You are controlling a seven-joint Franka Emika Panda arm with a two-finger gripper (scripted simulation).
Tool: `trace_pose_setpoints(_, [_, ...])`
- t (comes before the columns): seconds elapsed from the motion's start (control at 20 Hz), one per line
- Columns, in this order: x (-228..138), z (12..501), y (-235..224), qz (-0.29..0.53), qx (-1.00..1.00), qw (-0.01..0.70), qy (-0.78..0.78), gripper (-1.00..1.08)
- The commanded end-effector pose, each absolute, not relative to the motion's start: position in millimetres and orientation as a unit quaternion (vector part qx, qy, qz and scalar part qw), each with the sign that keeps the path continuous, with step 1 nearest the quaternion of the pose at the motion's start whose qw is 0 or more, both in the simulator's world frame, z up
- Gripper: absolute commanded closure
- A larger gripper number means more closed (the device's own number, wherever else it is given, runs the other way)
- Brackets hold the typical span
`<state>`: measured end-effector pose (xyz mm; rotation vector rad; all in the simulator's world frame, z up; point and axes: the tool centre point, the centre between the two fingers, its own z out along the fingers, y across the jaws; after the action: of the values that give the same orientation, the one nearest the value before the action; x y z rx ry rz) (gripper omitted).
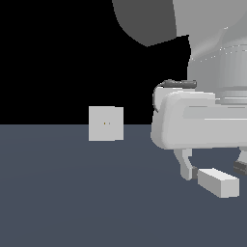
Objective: Plug the charger into the wall socket.
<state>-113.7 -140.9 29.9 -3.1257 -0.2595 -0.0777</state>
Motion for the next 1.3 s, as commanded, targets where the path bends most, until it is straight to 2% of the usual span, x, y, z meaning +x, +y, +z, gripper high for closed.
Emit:
trace_pose_setpoints(0.0, [-113.6,20.5,-140.9,-0.025,-0.996,0.002,-0.083,-0.92])
trace_pose_setpoints(0.3, [-113.1,11.8,-141.1,-0.025,-0.996,0.002,-0.083,-0.92])
trace_pose_setpoints(0.35, [-113.1,11.8,-141.1,-0.025,-0.996,0.002,-0.083,1.08])
trace_pose_setpoints(0.95, [-112.6,12.6,-140.3,-0.025,-0.996,0.002,-0.083,1.08])
trace_pose_setpoints(1.25, [-102.2,21.4,-123.4,-0.025,-0.996,0.002,-0.087,1.08])
